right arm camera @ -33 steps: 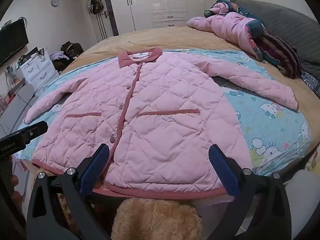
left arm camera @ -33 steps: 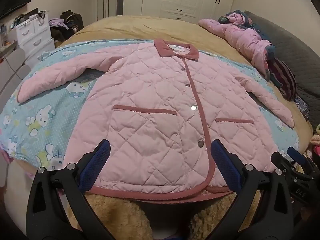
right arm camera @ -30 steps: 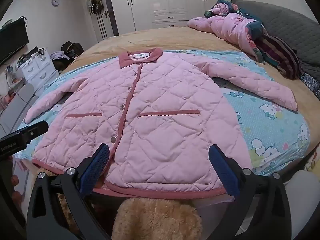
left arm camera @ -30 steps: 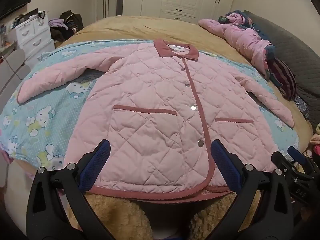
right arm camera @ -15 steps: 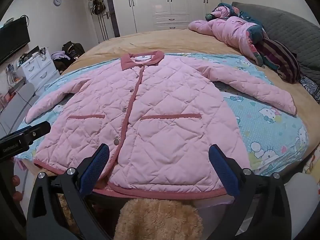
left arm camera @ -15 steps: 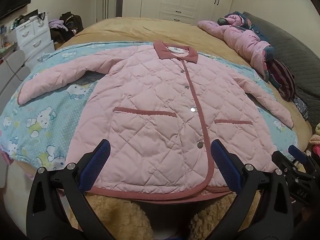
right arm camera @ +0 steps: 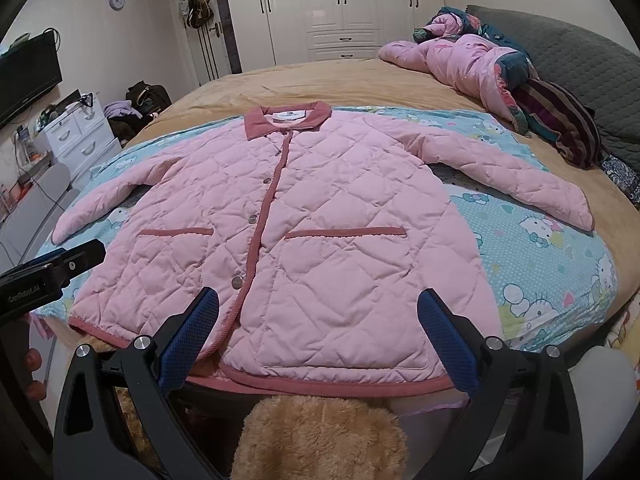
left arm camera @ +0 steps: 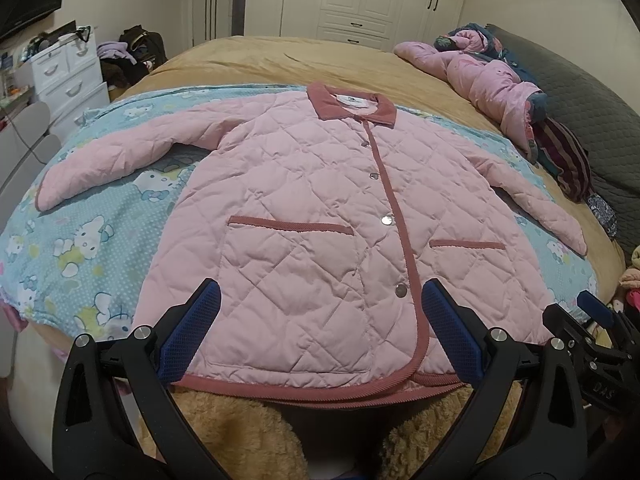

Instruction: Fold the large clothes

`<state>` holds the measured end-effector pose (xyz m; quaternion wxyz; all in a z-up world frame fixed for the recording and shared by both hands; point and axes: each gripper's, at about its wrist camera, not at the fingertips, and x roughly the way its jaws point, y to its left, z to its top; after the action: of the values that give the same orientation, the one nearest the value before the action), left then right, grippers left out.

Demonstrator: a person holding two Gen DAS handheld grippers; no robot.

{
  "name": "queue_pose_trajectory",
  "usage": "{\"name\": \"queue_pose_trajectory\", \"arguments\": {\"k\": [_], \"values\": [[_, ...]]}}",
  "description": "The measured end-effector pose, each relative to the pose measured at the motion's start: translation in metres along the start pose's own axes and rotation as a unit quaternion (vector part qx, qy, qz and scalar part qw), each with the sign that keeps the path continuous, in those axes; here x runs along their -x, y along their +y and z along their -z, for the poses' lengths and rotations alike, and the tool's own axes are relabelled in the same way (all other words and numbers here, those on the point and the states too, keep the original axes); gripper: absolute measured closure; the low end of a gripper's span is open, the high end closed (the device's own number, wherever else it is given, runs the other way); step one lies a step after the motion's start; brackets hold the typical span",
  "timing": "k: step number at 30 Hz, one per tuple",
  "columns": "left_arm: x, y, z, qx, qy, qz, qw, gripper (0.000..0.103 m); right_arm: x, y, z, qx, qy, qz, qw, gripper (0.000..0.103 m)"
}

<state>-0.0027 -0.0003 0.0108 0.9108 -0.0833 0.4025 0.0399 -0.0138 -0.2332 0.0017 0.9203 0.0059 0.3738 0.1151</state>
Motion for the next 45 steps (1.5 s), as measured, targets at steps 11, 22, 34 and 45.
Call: {"name": "queue_pose_trajectory", "arguments": {"k": [11,22,34,45], "values": [[0.0,0.0,0.0,0.0,-0.001,-0.001,1.0,0.009,0.001,0.001,-0.001,0.0,-0.001,0.001,1.0,0.004],[0.0,-0.001,0.0,-0.001,-0.001,-0.002,1.0,0.009,0.002,0.0,-0.001,0.0,-0.001,0.0,1.0,0.004],[0.0,-0.001,-0.001,0.0,-0.002,-0.001,1.0,0.009,0.001,0.001,-0.001,0.0,-0.002,0.002,1.0,0.004],[-0.013,-0.003,-0.016,0.004,-0.006,0.003,1.0,0.009,-0.009,-0.002,-0.022,-0.001,-0.008,0.002,1.0,0.004]]}}
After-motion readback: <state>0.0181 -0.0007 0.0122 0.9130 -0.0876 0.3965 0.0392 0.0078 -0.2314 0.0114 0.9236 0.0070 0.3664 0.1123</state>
